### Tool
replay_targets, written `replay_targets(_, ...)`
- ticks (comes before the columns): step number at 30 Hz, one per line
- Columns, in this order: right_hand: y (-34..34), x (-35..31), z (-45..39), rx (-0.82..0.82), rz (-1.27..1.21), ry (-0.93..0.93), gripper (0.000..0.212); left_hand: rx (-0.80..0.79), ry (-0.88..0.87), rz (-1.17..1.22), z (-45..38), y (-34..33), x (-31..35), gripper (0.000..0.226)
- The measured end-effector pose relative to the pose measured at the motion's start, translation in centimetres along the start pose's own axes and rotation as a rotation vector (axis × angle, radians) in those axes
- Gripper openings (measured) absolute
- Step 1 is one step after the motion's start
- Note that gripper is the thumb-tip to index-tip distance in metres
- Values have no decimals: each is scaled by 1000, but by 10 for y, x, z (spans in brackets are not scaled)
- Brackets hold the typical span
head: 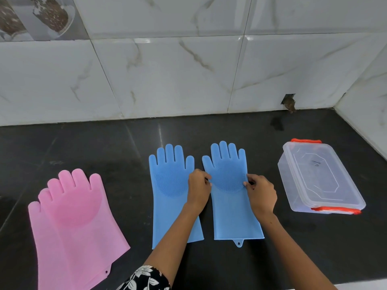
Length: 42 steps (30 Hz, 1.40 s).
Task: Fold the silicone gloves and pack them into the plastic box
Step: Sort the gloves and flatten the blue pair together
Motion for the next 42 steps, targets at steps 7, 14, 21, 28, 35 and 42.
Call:
replay_targets(7,-1,0,-1,11,13,-16,26,8,16,12,0,0,2,14)
replay_targets(14,6,4,4,-44,11,0,32,-14,10,-18,2,2,3,15)
replay_targets(21,29,44,36,-95,40,-42,34,-37,-42,14,1,-5,26,24)
replay_targets(28,29,53,56,-165,11,-73,32,-269,-57,-79,-14,-68,87,35)
replay_targets(35,23,53,60,-215,3,-104,25,-255,-96,-287,-24,-87,103,18)
replay_targets(42,24,49,57,-277,-119,-113,28,-168,11,-176,-31,-69,94,9)
Point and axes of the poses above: each hand's wrist, its own z-axis away from the middle knuckle, its own y-axis out of the back of the hand, x = y × z, the point moved 9 cm from there along -z, towards the middle knuckle, and after that the axes turned 6 degrees about -y, right-handed, at the moved point
